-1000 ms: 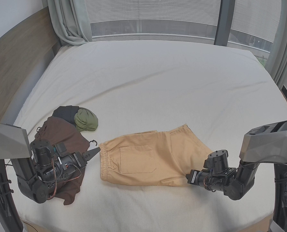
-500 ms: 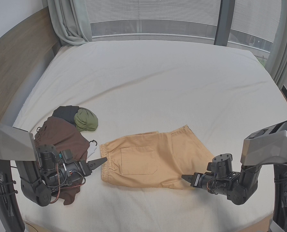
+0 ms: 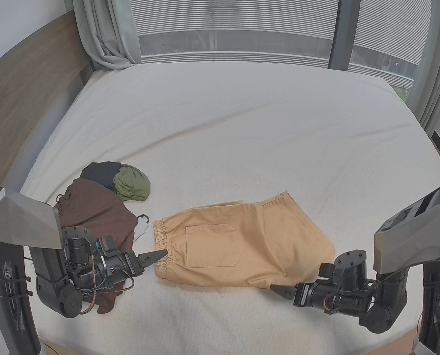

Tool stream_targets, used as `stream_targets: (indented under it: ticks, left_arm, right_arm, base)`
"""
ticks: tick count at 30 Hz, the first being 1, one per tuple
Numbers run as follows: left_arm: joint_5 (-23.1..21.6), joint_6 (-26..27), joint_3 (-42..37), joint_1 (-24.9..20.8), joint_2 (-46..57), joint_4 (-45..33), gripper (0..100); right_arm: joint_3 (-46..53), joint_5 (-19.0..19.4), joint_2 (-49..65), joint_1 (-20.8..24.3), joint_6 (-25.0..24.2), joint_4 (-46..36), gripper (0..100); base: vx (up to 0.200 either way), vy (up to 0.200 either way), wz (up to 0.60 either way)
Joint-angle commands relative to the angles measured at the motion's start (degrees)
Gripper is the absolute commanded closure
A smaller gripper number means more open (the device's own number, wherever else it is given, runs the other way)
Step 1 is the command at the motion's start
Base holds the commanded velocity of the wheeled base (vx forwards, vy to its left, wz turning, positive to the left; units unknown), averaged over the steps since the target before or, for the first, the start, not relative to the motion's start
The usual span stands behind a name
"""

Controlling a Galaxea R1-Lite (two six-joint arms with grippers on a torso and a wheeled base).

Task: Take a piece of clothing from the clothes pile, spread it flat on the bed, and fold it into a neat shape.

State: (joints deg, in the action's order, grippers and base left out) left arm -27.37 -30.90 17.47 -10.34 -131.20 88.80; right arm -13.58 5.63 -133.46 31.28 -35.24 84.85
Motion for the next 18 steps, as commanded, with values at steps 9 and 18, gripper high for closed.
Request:
stream_targets:
  ticks: [9, 18]
  left_arm:
    - [0.3, 0.1, 3.5, -0.2, -7.8, 0.1, 0]
    - [0.5, -0.3, 6.1, -0.8, -11.4, 0.1, 0]
  right_arm:
    - [2.0, 2.5, 3.5, 3.2, 0.1, 3.6, 0]
    - [-0.2, 7.5, 8.7, 2.9, -0.1, 3.6, 0]
  base:
    - [0.000, 0.000, 0.00]
    - [0.000, 0.000, 0.00]
